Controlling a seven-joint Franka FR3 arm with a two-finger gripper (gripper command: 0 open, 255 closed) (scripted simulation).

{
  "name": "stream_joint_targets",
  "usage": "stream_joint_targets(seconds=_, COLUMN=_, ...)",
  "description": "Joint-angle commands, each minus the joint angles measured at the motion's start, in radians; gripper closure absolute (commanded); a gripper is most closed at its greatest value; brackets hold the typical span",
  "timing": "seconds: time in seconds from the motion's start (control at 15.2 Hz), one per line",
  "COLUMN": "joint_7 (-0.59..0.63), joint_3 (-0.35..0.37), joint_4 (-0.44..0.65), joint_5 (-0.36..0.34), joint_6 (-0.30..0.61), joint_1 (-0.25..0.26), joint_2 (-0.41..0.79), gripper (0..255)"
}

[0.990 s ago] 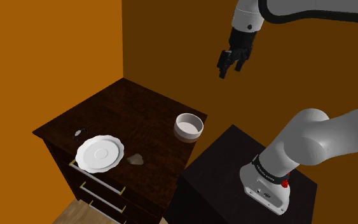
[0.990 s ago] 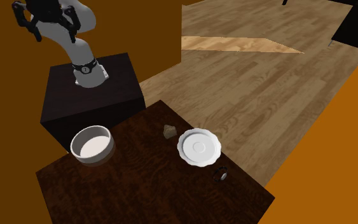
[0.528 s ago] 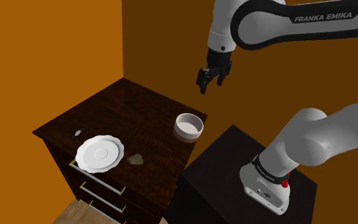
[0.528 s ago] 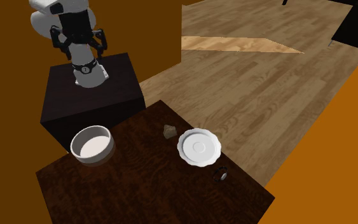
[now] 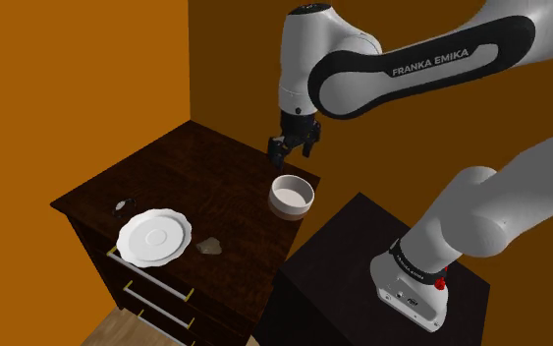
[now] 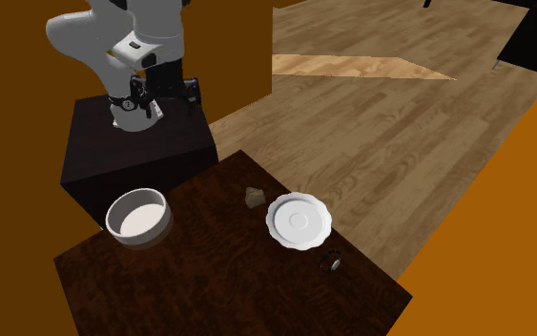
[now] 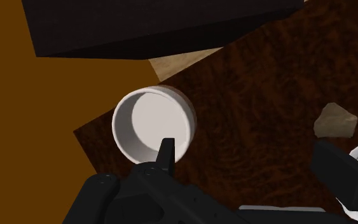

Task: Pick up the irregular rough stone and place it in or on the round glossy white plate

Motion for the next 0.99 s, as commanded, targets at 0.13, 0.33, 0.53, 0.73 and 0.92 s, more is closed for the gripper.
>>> stream_joint_targets(seconds=0.13, joint_7=0.086, joint_3=0.050, joint_4=0.032, joint_5=-0.031, joint_6=0.090, joint_1=0.005, joint_2=0.141, gripper=0)
stream_joint_targets(seconds=0.33, joint_7=0.162, joint_3=0.081, joint_4=0.075, joint_5=-0.073, joint_6=0.145, joint_1=0.014, joint_2=0.258, gripper=0)
stream_joint_targets(seconds=0.53, joint_7=0.242, joint_3=0.100, joint_4=0.130, joint_5=-0.130, joint_6=0.188, joint_1=0.030, joint_2=0.381, gripper=0)
stream_joint_targets(seconds=0.73, joint_7=0.319, joint_3=0.105, joint_4=0.197, joint_5=-0.192, joint_6=0.220, joint_1=0.058, joint_2=0.506, gripper=0)
stream_joint_targets(seconds=0.92, joint_7=0.389, joint_3=0.096, joint_4=0.275, joint_5=-0.252, joint_6=0.240, joint_1=0.097, joint_2=0.630, gripper=0)
